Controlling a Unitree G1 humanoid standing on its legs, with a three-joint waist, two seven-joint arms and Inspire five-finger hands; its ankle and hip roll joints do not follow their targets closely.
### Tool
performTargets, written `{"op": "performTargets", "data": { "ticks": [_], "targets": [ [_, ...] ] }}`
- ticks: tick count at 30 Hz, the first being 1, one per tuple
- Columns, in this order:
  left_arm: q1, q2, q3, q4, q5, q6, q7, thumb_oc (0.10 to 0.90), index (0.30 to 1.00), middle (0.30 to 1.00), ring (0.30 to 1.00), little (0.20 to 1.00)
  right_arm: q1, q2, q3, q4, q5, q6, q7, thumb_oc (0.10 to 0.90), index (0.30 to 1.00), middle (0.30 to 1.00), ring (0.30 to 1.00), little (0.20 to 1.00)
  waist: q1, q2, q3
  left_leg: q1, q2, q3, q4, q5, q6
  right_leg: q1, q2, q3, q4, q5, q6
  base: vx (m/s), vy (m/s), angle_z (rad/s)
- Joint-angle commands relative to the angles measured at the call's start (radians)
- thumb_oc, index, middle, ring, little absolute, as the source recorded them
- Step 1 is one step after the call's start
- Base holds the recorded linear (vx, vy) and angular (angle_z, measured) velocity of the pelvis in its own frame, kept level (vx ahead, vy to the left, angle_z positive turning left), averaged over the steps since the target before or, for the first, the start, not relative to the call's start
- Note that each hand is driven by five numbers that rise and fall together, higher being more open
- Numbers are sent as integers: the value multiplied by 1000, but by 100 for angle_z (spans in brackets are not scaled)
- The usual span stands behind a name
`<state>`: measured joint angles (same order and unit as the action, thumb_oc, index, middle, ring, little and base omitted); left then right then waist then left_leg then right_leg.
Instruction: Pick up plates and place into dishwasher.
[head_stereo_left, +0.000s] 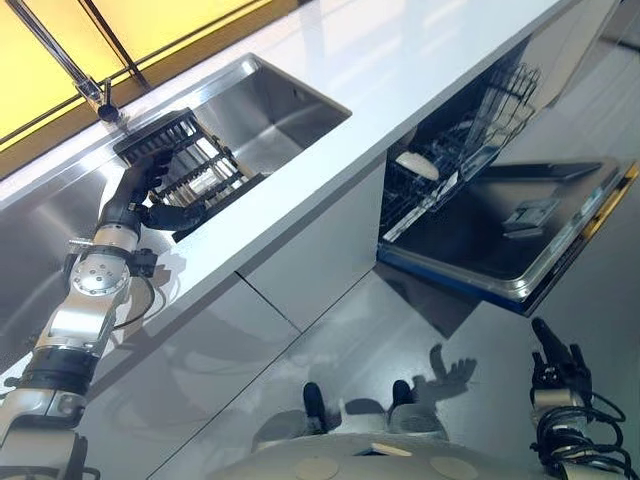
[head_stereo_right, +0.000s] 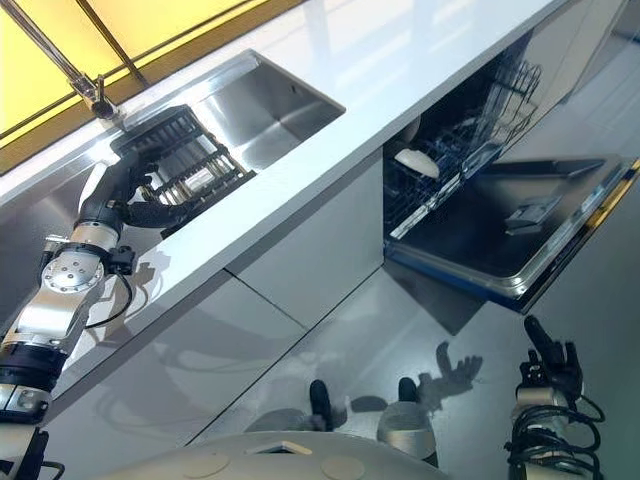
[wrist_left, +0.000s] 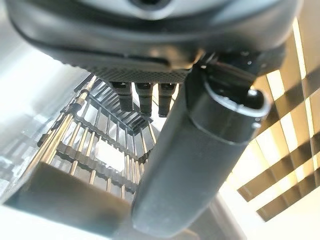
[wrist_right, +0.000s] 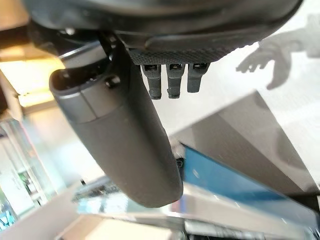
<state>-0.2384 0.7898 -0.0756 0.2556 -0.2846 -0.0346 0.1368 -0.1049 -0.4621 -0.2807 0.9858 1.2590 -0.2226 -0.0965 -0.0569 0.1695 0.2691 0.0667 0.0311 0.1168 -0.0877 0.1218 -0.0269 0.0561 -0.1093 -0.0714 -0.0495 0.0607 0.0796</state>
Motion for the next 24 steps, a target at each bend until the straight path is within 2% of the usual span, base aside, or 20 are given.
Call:
{"op": "performTargets", "data": {
  "ticks": [1,4,9,12,16,24],
  "targets": [
    [-194,4,40,-30,-42,-154,117,800,900,900,900,900,-154,-107,-19,-66,87,-130,109,800,900,900,900,900,14,10,55,-152,-24,-95,221,-131,-40,-174,-9,-69,316,-184,-43,-198,53,-4],
    [-215,-9,32,-21,-42,-179,150,800,900,900,900,900,-223,-110,2,-107,185,-165,206,800,900,900,900,900,12,27,99,-212,-26,-100,286,-142,-41,-252,-22,-65,404,-208,-60,-139,24,-10],
    [-246,-24,19,13,-28,-199,171,800,900,900,900,900,-300,-92,43,-200,275,-222,366,800,900,900,900,900,8,32,143,-283,-29,-101,368,-162,-40,-340,-24,-57,509,-237,-84,-74,-3,8],
    [-259,-19,19,22,-28,-195,167,800,900,900,900,900,-320,-95,60,-242,263,-175,465,800,900,900,900,900,5,27,162,-314,-30,-101,412,-169,-41,-372,-22,-50,555,-248,-94,-17,-8,-10],
    [-254,-3,39,4,-27,-184,159,800,900,900,900,900,-345,-135,109,-309,168,-102,566,800,900,900,900,900,10,7,190,-357,-35,-101,479,-190,-34,-407,-22,-40,612,-270,-104,-28,5,-4],
    [-239,8,64,-1,-16,-162,133,800,900,900,900,900,-388,-139,203,-504,37,-39,630,800,900,900,900,900,23,-30,219,-410,-27,-94,574,-174,-30,-413,-13,-32,639,-264,-111,3,15,-9]
  ]
}}
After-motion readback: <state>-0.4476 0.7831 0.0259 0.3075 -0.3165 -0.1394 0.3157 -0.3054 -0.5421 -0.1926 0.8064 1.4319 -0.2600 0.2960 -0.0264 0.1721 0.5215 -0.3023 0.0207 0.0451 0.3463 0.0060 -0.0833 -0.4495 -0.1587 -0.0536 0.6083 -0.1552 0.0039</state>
